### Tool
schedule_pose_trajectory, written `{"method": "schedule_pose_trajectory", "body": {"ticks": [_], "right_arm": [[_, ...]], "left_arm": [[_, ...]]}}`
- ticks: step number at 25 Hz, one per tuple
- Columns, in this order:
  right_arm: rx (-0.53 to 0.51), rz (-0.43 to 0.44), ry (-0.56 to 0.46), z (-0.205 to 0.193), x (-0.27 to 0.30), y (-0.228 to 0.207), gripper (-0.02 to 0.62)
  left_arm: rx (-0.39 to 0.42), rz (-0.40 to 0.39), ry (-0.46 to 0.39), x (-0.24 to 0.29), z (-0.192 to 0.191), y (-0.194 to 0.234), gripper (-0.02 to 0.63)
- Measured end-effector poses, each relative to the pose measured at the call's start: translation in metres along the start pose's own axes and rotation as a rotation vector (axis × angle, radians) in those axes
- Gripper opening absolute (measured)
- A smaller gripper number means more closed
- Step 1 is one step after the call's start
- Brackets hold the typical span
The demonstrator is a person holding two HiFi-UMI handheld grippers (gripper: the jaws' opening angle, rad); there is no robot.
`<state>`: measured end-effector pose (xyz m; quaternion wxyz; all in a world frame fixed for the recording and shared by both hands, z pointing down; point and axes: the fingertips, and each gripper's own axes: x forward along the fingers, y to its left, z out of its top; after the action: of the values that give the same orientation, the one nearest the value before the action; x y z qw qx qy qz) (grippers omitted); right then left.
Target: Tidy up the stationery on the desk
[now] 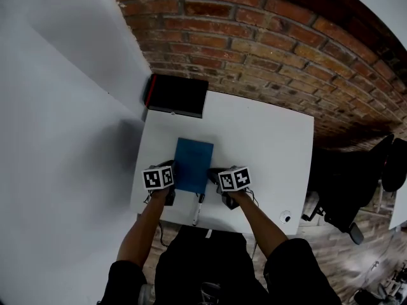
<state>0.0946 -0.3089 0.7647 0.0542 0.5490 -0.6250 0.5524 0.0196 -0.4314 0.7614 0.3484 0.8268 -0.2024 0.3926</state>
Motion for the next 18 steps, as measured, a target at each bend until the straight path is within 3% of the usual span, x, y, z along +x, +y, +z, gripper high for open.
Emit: {"method": "schedule_pose_trajectory", "body": {"ticks": [9, 18], "right_arm": [[0.031, -0.007, -0.028, -0.0108, 0.0023, 0.0018, 0.04], [-0.01, -0.095, -0.045, -0.0095, 0.0027, 0.0014, 0.041]], "left_arm": [[0.016, 0.019, 0.004, -0.0046, -0.0077, 0.0013, 0.046], [0.013, 0.005, 0.009, -0.0052, -0.0105, 0.0018, 0.048]]}}
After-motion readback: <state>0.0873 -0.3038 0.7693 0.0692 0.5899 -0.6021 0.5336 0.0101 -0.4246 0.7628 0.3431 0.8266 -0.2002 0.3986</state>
